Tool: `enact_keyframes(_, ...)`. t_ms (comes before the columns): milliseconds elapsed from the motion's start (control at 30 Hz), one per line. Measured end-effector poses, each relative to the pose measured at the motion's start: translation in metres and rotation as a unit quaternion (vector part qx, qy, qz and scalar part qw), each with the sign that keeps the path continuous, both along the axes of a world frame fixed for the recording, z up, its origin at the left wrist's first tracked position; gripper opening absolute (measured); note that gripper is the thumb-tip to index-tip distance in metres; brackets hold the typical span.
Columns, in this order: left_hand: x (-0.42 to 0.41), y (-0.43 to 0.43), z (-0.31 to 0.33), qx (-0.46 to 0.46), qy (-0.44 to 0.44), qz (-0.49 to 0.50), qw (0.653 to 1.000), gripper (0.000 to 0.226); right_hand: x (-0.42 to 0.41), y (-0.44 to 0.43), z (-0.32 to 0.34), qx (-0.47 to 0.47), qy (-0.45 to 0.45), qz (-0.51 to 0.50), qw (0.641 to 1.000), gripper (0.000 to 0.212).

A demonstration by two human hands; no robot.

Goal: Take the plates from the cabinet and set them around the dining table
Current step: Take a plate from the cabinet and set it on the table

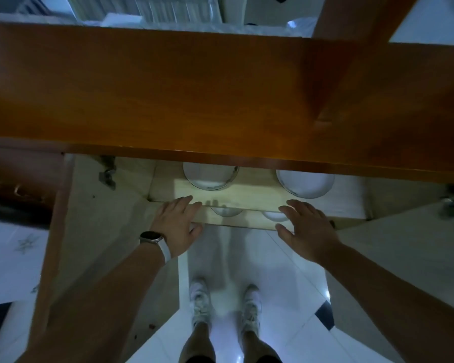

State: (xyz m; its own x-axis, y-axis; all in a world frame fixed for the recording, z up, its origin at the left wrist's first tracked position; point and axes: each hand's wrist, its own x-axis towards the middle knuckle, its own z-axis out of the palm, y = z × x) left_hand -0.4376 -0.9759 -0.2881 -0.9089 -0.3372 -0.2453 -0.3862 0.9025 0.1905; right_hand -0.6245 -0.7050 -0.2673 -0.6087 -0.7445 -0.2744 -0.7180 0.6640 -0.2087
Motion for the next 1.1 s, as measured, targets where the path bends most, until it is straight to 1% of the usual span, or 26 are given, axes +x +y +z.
enact_keyframes(133, -0.013, -0.026, -0.036, 0.004, -0.011, 0.036, 0.999, 0.062, -0.005, -0.039, -0.026, -0.023, 0.003, 0.01, 1.0, 0.057)
enact_keyframes(267, -0.029, -0.044, -0.074, 0.043, -0.008, 0.096, 0.994, 0.059, -0.012, -0.079, -0.066, -0.033, -0.004, 0.003, 0.999, 0.057)
enact_keyframes(333, -0.038, -0.051, -0.092, 0.054, 0.018, 0.116, 0.992, 0.058, -0.015, -0.096, -0.087, -0.056, -0.018, -0.021, 0.998, 0.056)
enact_keyframes(433, -0.05, -0.062, -0.116, 0.112, 0.048, 0.178, 0.976, 0.058, -0.021, -0.121, -0.113, -0.091, -0.058, -0.077, 0.991, 0.055)
enact_keyframes(500, -0.058, -0.07, -0.127, 0.116, 0.053, 0.203, 0.971, 0.054, -0.026, -0.138, -0.128, -0.114, -0.098, -0.123, 0.981, 0.056)
enact_keyframes(533, -0.063, -0.073, -0.132, 0.107, 0.067, 0.21, 0.97, 0.047, -0.029, -0.146, -0.135, -0.124, -0.116, -0.146, 0.975, 0.055)
enact_keyframes(567, -0.068, -0.076, -0.135, 0.11, 0.086, 0.226, 0.964, 0.039, -0.032, -0.154, -0.143, -0.133, -0.131, -0.167, 0.968, 0.054)
enact_keyframes(600, -0.073, -0.079, -0.14, 0.138, 0.108, 0.255, 0.951, 0.031, -0.036, -0.162, -0.149, -0.137, -0.145, -0.185, 0.962, 0.052)
enact_keyframes(667, -0.087, -0.089, -0.151, 0.248, 0.144, 0.32, 0.903, 0.024, -0.043, -0.177, -0.161, -0.145, -0.161, -0.207, 0.954, 0.046)
enact_keyframes(733, -0.1, -0.102, -0.159, 0.343, 0.162, 0.366, 0.85, 0.03, -0.049, -0.19, -0.172, -0.16, -0.177, -0.22, 0.946, 0.043)
enact_keyframes(767, -0.106, -0.109, -0.165, 0.369, 0.16, 0.376, 0.835, 0.037, -0.053, -0.195, -0.179, -0.173, -0.189, -0.231, 0.939, 0.045)
enact_keyframes(800, -0.111, -0.113, -0.167, 0.381, 0.157, 0.372, 0.832, 0.043, -0.056, -0.2, -0.183, -0.185, -0.205, -0.247, 0.929, 0.049)
enact_keyframes(867, -0.121, -0.12, -0.172, 0.379, 0.151, 0.359, 0.84, 0.039, -0.062, -0.209, -0.192, -0.219, -0.24, -0.283, 0.903, 0.052)
enact_keyframes(900, -0.126, -0.123, -0.172, 0.379, 0.153, 0.357, 0.84, 0.034, -0.066, -0.212, -0.196, -0.233, -0.253, -0.299, 0.89, 0.048)
enact_keyframes(1000, -0.135, -0.128, -0.178, 0.39, 0.161, 0.367, 0.829, 0.024, -0.076, -0.221, -0.199, -0.26, -0.291, -0.33, 0.859, 0.019)
enact_keyframes(1100, -0.139, -0.131, -0.184, 0.384, 0.166, 0.377, 0.826, 0.025, -0.081, -0.226, -0.201, -0.28, -0.322, -0.336, 0.84, 0.014)
